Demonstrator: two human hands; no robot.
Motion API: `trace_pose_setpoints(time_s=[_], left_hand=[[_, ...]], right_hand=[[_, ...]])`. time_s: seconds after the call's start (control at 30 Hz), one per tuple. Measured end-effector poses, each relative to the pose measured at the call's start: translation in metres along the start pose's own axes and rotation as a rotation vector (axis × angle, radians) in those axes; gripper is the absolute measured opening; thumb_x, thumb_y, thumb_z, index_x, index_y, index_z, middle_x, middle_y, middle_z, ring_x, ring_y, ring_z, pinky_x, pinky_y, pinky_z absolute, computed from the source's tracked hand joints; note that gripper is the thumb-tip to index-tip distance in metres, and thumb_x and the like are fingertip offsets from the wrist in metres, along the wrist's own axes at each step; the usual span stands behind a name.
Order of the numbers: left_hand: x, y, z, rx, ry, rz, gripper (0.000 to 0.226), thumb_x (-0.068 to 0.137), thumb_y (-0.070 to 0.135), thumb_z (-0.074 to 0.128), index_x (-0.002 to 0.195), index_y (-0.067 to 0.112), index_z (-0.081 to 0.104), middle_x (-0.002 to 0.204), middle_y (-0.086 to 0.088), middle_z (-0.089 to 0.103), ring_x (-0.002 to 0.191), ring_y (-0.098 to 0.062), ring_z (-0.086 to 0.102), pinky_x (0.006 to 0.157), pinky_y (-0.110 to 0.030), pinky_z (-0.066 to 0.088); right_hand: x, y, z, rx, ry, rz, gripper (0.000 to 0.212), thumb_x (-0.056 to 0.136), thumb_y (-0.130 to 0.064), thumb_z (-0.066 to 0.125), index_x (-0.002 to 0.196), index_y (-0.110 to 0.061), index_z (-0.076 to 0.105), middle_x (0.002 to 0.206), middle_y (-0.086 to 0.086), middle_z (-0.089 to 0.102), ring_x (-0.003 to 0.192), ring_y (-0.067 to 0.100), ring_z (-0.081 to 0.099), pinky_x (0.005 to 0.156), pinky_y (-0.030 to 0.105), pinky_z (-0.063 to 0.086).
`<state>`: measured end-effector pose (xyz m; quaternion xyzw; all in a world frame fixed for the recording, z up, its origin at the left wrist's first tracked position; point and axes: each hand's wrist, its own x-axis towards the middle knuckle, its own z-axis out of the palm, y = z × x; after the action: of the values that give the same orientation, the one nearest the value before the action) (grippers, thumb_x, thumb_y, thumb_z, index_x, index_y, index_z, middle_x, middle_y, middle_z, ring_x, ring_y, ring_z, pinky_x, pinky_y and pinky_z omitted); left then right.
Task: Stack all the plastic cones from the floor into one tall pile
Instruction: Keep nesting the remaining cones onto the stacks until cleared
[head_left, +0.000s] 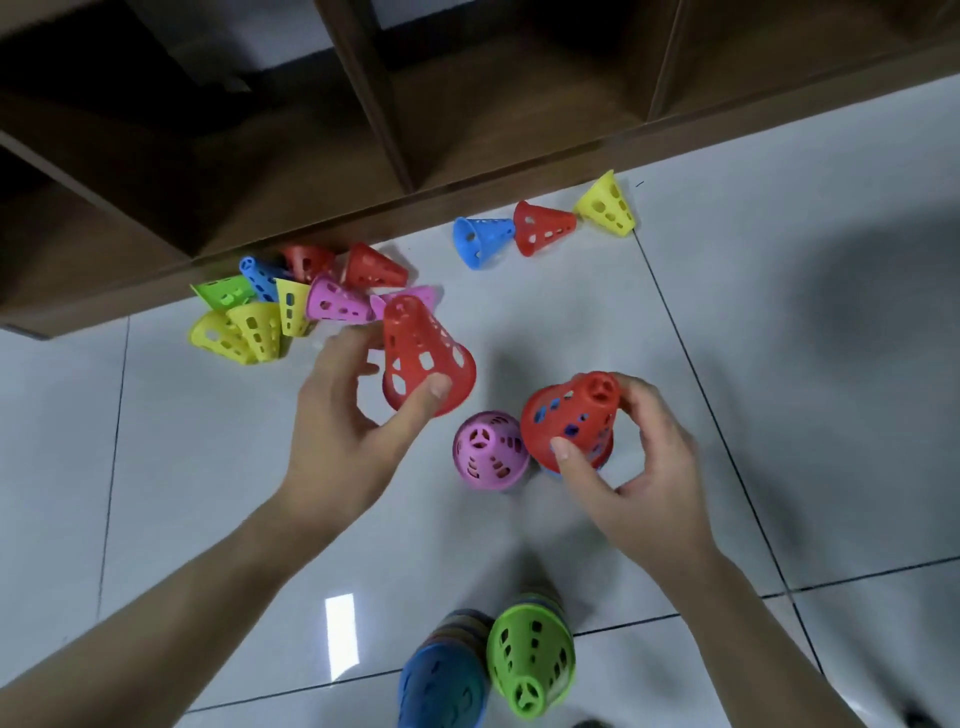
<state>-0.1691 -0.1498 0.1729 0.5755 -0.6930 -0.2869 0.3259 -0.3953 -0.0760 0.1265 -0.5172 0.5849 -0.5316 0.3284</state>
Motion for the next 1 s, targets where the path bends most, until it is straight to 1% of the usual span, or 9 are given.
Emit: trace_pose_setpoints(time_s=[0.1,0.23,0.33,0.47,0.6,0.7,0.77,0.9,1.0], left_hand=[[-0.022,0.005,0.005,-0.01,-0.076,-0.011,0.048,0.082,0.051,0.07,0.118,0.022,0.062,0.109,0.01,0.065,0.104,-0.011,0.06,0.089,-0.019,0.044],[-0.036,0.003,0.027,0.002,-0.152,0.018,0.045,0.08,0.05,0.072,0.118,0.03,0.06,0.111,0.008,0.066,0.107,-0.003,0.061,0.09,-0.014,0.045],[-0.04,-0.005,0.039,-0.007,-0.208,0.009,0.047,0.081,0.049,0.072,0.121,0.027,0.06,0.114,0.01,0.065,0.11,-0.008,0.061,0.093,-0.025,0.05],[-0.044,-0.021,0.042,0.002,-0.28,0.016,0.049,0.081,0.043,0.075,0.124,0.028,0.055,0.123,0.015,0.064,0.114,-0.009,0.062,0.095,-0.03,0.052],[-0.051,-0.039,0.039,0.012,-0.33,0.006,0.059,0.084,0.043,0.076,0.134,0.024,0.054,0.134,0.021,0.059,0.122,-0.004,0.059,0.1,-0.032,0.05],[-0.046,-0.05,0.03,-0.027,-0.403,0.07,0.053,0.098,0.043,0.054,0.143,0.015,0.05,0.144,0.01,0.055,0.133,-0.012,0.052,0.109,-0.037,0.044],[-0.037,-0.056,0.03,-0.063,-0.353,0.057,0.051,0.103,0.04,0.038,0.142,0.01,0.051,0.143,0.004,0.056,0.135,-0.017,0.051,0.111,-0.04,0.041],[0.013,-0.063,0.049,0.05,-0.214,0.015,0.048,0.104,0.041,0.035,0.137,0.012,0.056,0.14,0.002,0.058,0.133,-0.009,0.05,0.112,-0.037,0.04],[0.065,-0.066,0.075,0.216,-0.217,0.107,0.045,0.102,0.038,0.043,0.139,0.013,0.051,0.145,-0.004,0.051,0.136,-0.017,0.045,0.115,-0.036,0.035]], right_hand=[[-0.004,0.012,0.01,-0.052,0.026,0.016,0.05,0.078,-0.037,0.071,0.12,-0.011,0.06,0.114,-0.009,0.065,0.107,0.008,0.063,0.09,0.025,0.052],[-0.01,0.028,0.018,-0.148,0.061,-0.025,0.05,0.079,-0.036,0.071,0.125,-0.023,0.054,0.122,-0.007,0.061,0.113,0.019,0.061,0.092,0.045,0.053],[-0.014,0.041,0.016,-0.218,0.04,-0.042,0.051,0.08,-0.039,0.071,0.126,-0.028,0.052,0.125,-0.014,0.057,0.115,0.016,0.06,0.093,0.046,0.052],[-0.015,0.048,0.008,-0.238,0.012,-0.074,0.051,0.082,-0.041,0.071,0.127,-0.021,0.057,0.13,-0.01,0.058,0.123,0.01,0.055,0.1,0.045,0.05],[0.004,0.061,-0.008,-0.206,0.058,-0.094,0.045,0.097,-0.037,0.049,0.123,-0.004,0.063,0.129,0.005,0.063,0.125,0.021,0.056,0.105,0.042,0.044],[0.05,0.08,-0.021,-0.203,0.16,-0.009,0.034,0.101,-0.029,0.045,0.114,-0.005,0.066,0.116,0.002,0.066,0.113,0.013,0.06,0.1,0.038,0.047],[0.09,0.096,-0.025,-0.209,0.202,0.062,0.025,0.101,-0.025,0.049,0.11,-0.01,0.066,0.111,-0.004,0.066,0.106,0.007,0.06,0.096,0.038,0.049],[0.167,0.127,-0.025,-0.334,0.085,0.108,0.031,0.094,-0.03,0.056,0.116,-0.01,0.065,0.117,0.001,0.065,0.11,0.014,0.06,0.096,0.037,0.05],[0.212,0.134,-0.017,-0.459,-0.064,0.14,0.046,0.09,-0.032,0.06,0.13,-0.01,0.057,0.13,0.008,0.059,0.12,0.023,0.056,0.104,0.035,0.044]])
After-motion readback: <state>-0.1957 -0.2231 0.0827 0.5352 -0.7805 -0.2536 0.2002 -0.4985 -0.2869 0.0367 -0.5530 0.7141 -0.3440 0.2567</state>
